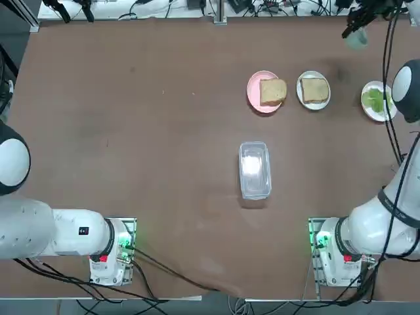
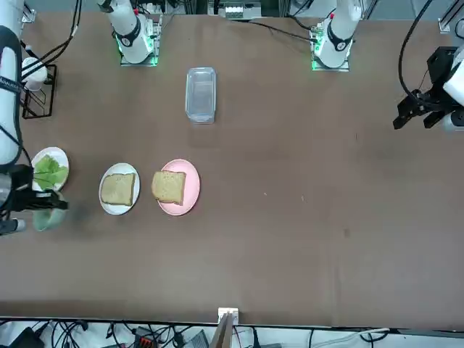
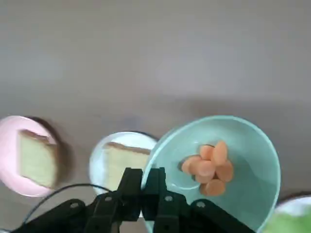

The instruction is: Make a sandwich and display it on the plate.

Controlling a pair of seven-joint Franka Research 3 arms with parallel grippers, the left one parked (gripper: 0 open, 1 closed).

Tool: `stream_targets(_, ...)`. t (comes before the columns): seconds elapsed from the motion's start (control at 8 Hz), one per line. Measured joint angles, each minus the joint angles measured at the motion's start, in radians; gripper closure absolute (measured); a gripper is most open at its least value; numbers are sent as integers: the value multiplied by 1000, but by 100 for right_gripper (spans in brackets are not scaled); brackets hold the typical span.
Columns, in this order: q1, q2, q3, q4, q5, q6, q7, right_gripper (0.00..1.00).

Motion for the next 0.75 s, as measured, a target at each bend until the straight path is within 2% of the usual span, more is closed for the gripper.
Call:
stream_targets(0.25,13,-16,0,-77,123,10,63,96)
stream_targets(0.75,14,-26,-2,-209,389,56,80,96)
